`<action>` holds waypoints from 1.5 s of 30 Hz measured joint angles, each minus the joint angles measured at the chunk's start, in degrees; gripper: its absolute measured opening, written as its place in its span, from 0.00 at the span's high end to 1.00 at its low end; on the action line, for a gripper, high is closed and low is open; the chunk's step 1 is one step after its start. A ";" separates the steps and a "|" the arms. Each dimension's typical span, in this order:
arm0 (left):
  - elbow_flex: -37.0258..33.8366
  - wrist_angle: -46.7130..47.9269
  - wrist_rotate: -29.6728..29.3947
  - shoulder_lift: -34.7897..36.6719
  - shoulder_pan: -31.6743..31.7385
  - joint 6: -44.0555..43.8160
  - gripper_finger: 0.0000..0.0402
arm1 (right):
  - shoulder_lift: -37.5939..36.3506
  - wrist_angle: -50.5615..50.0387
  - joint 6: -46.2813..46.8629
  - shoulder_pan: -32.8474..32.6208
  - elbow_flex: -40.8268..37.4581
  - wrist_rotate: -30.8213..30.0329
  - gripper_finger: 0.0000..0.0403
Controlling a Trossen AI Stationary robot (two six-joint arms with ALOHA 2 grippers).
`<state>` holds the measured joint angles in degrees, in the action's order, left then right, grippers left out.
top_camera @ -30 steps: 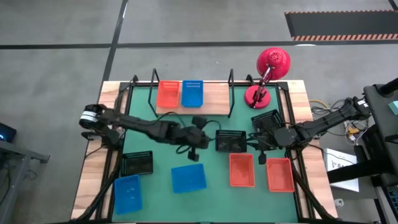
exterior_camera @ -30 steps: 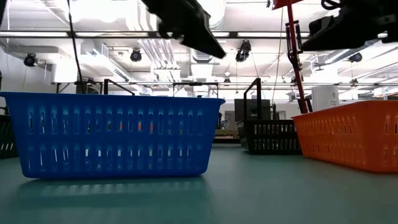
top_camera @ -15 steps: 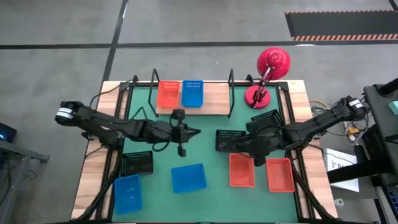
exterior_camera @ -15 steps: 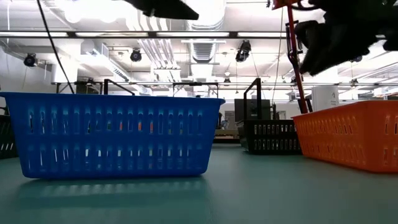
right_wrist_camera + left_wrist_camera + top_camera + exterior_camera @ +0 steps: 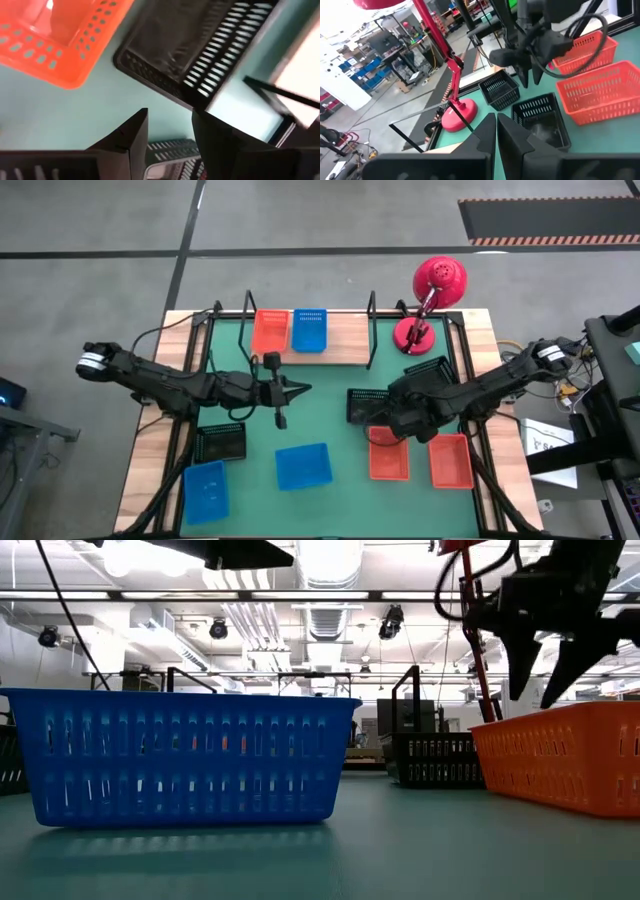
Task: Stack baskets on shelf by color
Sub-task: Put the middle black basket on the shelf
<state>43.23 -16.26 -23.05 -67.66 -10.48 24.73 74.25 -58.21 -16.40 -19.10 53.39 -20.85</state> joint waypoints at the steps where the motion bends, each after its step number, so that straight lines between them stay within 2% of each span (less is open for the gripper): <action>1: -0.08 -0.16 0.00 0.00 0.00 0.07 1.00 | 0.82 0.30 -1.30 0.07 -0.04 0.00 0.64; 10: -0.51 -0.03 0.00 0.11 0.00 0.21 1.00 | 7.54 1.30 -9.27 3.69 -0.11 -0.07 0.67; 18: -0.51 -0.03 0.00 0.11 0.00 0.20 1.00 | 10.65 6.17 -16.11 6.59 -0.11 3.25 0.69; 21: -0.51 -0.01 0.00 0.11 0.00 0.21 1.00 | 11.30 6.81 -18.07 6.67 0.10 3.35 0.75; 26: -0.51 -0.02 0.02 0.11 0.00 0.19 1.00 | 12.12 8.23 -18.26 6.67 1.87 3.72 0.92; 28: -0.51 -0.22 0.00 0.11 -0.03 0.19 1.00 | 12.25 8.41 -17.98 6.65 3.46 4.85 0.96; 34: -0.51 -1.70 -0.43 0.11 -0.06 0.46 1.00 | 12.25 8.02 -9.79 6.65 11.95 6.41 0.97; 38: -0.27 -2.83 -6.80 1.51 -0.09 6.49 1.00 | 13.00 7.81 -0.29 6.61 19.49 5.81 0.97; 42: -0.92 -3.06 -10.73 5.17 -0.02 8.59 1.00 | 16.08 5.89 7.72 6.61 27.15 1.66 0.97; 45: -3.44 -2.38 -10.80 8.33 -0.28 6.96 1.00 | 20.54 1.03 12.85 6.63 33.98 -2.99 0.97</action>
<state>39.79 -18.65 -33.85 -59.33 -10.76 31.69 94.79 -57.17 -3.55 -12.47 87.36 -23.84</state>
